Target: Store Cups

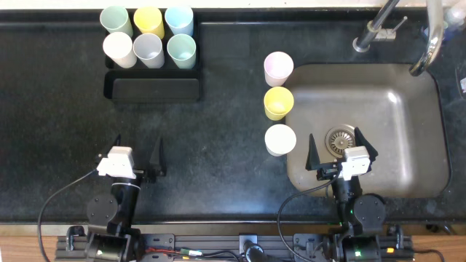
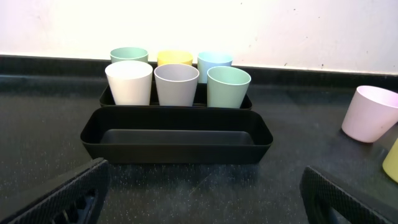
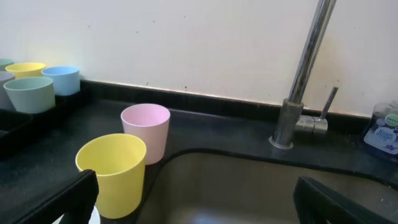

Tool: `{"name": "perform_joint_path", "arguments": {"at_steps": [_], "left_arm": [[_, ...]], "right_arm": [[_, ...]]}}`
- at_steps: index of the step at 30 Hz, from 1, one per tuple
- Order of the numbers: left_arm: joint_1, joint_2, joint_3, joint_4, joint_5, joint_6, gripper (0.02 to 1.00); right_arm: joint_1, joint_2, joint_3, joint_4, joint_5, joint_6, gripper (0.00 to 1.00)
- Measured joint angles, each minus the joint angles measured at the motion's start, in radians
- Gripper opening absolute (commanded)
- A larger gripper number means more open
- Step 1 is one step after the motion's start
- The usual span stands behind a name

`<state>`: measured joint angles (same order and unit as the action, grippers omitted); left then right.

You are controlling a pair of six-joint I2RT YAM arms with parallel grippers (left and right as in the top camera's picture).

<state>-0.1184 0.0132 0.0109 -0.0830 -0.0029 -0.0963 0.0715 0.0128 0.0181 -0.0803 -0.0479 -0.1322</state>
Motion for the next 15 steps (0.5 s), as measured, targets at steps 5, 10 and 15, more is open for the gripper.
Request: {"name": "perform_joint_path", "arguments": {"at_steps": [5,10,15], "left_arm": [[0.000,0.000,0.000,0.003,0.034,-0.070,1.000],[0.000,0.000,0.000,0.005,0.053,-0.144,1.000],[0.000,0.000,0.000,0.005,0.056,-0.168,0.998]], "right_arm": [[0.000,0.000,0.000,0.000,0.000,0.000,0.998],[0.000,0.000,0.000,0.000,-0.001,0.000,0.998],[0.000,0.000,0.000,0.000,0.000,0.000,0.998]]}}
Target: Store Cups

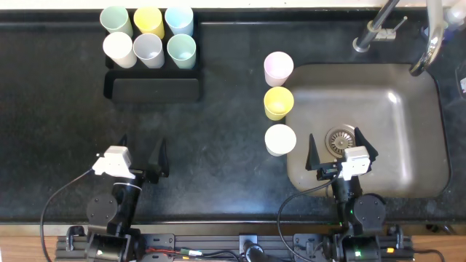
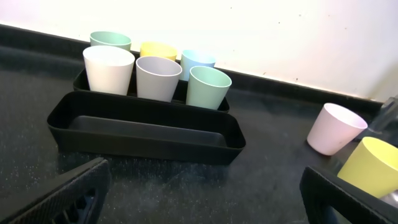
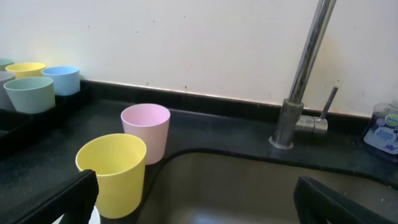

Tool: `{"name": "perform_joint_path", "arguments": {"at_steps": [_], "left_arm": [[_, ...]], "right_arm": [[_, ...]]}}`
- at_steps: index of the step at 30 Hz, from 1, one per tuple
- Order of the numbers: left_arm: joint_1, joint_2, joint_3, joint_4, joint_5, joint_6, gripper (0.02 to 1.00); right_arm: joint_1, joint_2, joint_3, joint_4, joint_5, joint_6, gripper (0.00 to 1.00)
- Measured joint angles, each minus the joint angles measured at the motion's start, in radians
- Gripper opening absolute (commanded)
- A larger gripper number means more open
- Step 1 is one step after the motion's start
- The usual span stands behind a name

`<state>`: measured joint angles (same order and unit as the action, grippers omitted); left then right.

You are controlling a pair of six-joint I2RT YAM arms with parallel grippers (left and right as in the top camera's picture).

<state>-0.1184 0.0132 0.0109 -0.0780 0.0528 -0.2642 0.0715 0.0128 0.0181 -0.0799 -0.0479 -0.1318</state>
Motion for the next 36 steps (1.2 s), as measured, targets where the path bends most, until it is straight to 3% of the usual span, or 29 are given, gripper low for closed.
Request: {"name": "perform_joint_path", "arguments": {"at_steps": [36], "left_arm": [[0.000,0.000,0.000,0.000,0.000,-0.018,0.998]], "right_arm": [[0.000,0.000,0.000,0.000,0.000,0.000,0.996]]}}
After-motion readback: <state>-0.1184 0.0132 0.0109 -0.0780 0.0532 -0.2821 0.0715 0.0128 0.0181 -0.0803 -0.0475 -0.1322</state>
